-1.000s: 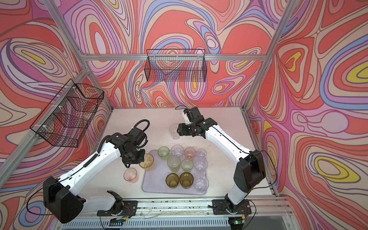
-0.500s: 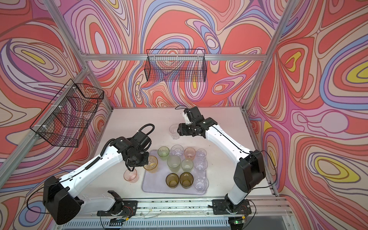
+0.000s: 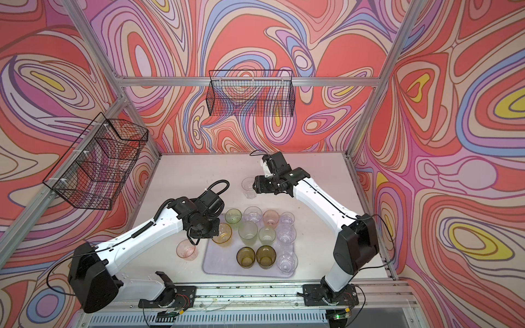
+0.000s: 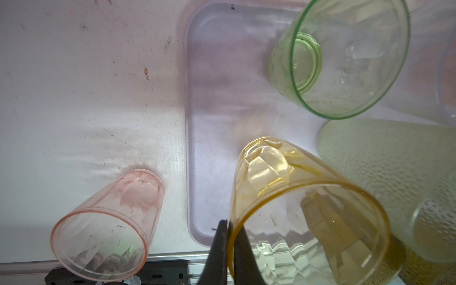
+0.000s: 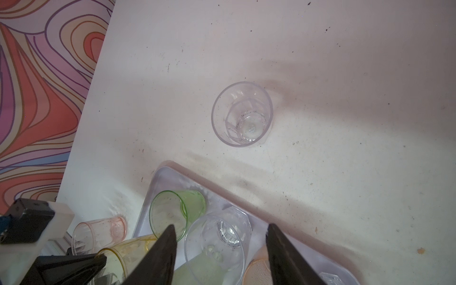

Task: Place the glasses into the tray
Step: Place the glass on the tray.

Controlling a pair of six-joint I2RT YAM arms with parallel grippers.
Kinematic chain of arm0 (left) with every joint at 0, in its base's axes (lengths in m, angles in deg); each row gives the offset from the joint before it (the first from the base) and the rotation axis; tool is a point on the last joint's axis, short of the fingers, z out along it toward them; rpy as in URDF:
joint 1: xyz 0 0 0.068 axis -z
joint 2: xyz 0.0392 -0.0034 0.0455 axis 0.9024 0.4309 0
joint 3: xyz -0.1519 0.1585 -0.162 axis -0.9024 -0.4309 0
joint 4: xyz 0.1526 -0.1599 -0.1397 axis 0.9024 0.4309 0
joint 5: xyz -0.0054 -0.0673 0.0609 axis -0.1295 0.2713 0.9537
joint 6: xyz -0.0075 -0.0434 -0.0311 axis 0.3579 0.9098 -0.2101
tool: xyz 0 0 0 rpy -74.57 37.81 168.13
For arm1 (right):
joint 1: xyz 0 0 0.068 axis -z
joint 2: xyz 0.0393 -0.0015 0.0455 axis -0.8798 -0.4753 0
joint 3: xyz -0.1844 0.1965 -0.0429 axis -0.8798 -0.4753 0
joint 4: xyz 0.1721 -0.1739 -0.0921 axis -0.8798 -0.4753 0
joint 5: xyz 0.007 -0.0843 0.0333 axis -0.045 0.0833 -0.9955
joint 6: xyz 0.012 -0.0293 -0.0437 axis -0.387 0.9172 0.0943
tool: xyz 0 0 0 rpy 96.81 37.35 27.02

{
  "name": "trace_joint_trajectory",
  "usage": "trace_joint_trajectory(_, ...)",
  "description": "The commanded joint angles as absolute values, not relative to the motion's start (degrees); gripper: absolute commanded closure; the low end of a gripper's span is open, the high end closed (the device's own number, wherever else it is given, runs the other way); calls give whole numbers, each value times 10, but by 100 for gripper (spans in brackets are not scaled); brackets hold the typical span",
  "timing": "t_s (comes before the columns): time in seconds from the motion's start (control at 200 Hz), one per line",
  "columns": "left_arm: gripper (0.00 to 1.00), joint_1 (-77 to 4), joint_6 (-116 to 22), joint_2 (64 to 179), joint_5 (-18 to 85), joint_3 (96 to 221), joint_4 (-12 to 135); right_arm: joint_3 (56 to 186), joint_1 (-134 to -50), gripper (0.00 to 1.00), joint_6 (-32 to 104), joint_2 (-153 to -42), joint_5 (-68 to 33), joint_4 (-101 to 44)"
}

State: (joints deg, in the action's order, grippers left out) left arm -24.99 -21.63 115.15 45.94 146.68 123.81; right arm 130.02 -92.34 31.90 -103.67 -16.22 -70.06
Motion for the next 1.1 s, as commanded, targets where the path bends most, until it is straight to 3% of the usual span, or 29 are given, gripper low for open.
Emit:
trace_joint_trajectory(0.0,100,-244,-201,1159,471,1460,1228,1313,-921,40,318,-1042,-158,-700)
trace_joint_trajectory(1.092,100,-218,-186,1221,481,1458,1183,1302,-921,39,317,-1042,-160,-695)
